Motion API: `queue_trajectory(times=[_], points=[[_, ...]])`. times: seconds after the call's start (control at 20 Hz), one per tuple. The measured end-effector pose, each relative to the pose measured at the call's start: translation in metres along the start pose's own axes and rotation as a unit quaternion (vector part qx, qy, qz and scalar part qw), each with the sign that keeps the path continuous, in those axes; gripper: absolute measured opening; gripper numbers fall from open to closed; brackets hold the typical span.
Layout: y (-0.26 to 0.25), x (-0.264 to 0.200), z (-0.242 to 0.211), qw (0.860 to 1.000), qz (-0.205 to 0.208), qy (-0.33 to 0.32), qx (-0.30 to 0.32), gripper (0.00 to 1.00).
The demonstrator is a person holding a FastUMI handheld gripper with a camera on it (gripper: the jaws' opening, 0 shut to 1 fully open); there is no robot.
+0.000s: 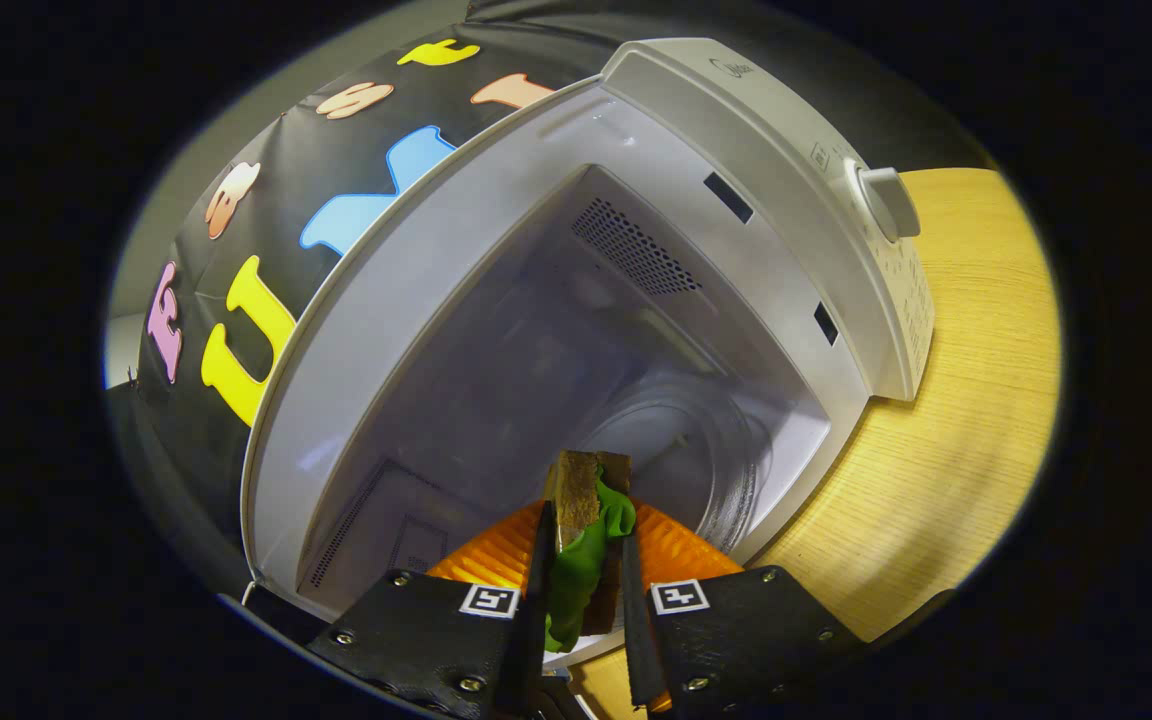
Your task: Open the microwave, put the food inside, and close the microwave door.
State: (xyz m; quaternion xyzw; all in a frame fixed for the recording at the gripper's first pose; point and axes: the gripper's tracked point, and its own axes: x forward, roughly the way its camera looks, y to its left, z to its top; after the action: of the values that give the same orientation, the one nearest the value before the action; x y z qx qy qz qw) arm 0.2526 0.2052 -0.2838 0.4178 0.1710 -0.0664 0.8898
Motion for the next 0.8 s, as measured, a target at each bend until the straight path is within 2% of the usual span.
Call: queue_trajectory(times=[0.1,0.3,0.8], points=[[-0.001,-0.002,0.002,1.000,-0.006,-0.004,-0.018,0.39],[-0.008,-0.009,0.009,0.995,-0.026,-0.006,-0.093,0.99],[0.004,-0.063,0.034,0.981,-0.016,0.000,-0.192,0.97]])
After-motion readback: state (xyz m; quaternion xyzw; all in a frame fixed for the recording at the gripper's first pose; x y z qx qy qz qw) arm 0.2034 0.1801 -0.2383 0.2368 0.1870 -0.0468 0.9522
